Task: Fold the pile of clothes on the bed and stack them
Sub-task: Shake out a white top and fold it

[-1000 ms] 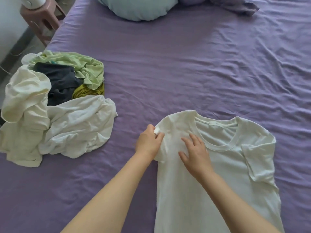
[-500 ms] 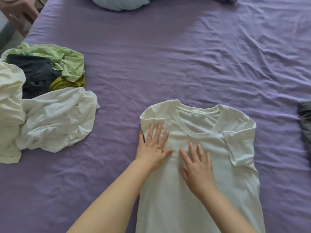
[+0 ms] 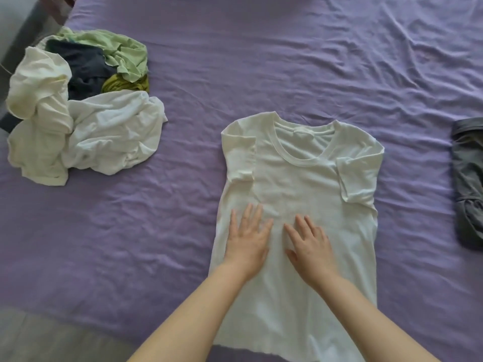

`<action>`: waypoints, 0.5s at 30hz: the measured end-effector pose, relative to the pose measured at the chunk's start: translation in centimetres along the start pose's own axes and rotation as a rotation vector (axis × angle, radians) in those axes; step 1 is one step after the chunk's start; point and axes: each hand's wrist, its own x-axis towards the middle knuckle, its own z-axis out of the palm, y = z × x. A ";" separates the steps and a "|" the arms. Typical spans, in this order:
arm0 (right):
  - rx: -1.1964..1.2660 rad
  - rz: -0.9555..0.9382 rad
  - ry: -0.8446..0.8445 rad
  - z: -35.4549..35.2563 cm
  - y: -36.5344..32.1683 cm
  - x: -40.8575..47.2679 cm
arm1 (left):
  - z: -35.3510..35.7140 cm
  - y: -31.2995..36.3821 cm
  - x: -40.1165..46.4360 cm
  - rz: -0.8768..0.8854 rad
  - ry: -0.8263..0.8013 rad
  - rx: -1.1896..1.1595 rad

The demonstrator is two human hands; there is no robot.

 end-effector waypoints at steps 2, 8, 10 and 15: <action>0.041 -0.034 0.003 0.9 -0.4 -2.7 | 1.5 1.3 -3.3 0.037 -0.001 -0.159; 0.160 -0.102 -0.006 4.0 -0.5 -10.4 | 4.4 3.4 -10.6 0.143 -0.019 -0.246; 0.172 -0.103 -0.004 4.8 -0.3 -12.5 | 5.3 3.5 -12.1 0.187 -0.121 -0.219; 0.273 -0.039 0.051 7.3 -0.5 -15.7 | 7.1 3.9 -13.5 0.239 -0.167 -0.160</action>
